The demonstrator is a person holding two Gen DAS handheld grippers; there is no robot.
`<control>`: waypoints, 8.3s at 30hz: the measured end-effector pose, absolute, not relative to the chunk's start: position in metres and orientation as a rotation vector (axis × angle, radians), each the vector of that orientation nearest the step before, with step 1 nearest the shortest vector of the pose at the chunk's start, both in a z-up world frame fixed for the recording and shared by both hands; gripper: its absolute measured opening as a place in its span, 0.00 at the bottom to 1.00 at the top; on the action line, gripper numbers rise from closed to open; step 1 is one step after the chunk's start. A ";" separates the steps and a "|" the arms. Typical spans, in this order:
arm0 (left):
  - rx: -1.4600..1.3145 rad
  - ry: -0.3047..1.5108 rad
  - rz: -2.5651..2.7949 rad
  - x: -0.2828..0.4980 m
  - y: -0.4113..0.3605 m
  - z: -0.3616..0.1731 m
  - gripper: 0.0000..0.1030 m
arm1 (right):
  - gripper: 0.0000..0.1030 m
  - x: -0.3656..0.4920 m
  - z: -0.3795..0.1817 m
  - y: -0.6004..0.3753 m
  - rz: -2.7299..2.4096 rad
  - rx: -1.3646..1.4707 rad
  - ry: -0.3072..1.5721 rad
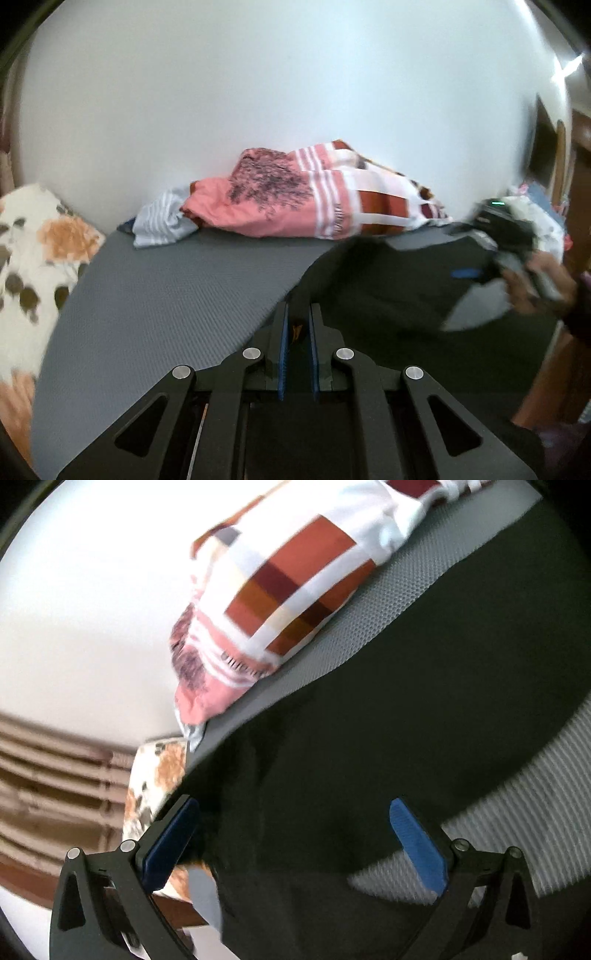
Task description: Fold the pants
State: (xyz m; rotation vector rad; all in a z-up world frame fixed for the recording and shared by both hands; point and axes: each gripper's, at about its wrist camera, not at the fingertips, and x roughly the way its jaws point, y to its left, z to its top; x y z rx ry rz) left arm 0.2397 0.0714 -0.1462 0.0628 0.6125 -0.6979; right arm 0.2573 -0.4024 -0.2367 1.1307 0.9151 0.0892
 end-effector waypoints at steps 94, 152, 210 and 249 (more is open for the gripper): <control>0.258 0.974 -0.514 0.119 -0.017 -0.258 0.61 | 0.43 -0.049 -0.308 -0.564 -0.155 1.391 0.475; 0.303 0.927 -0.586 0.124 -0.017 -0.264 0.80 | 0.07 -0.234 -0.275 -0.639 -0.496 1.300 0.459; -0.064 1.003 -0.438 0.209 0.129 -0.239 0.92 | 0.15 -0.191 -0.275 -0.639 -0.467 1.186 0.562; 0.147 0.818 -0.279 0.214 0.099 -0.207 0.59 | 0.16 -0.128 -0.300 -0.643 -0.356 1.283 0.532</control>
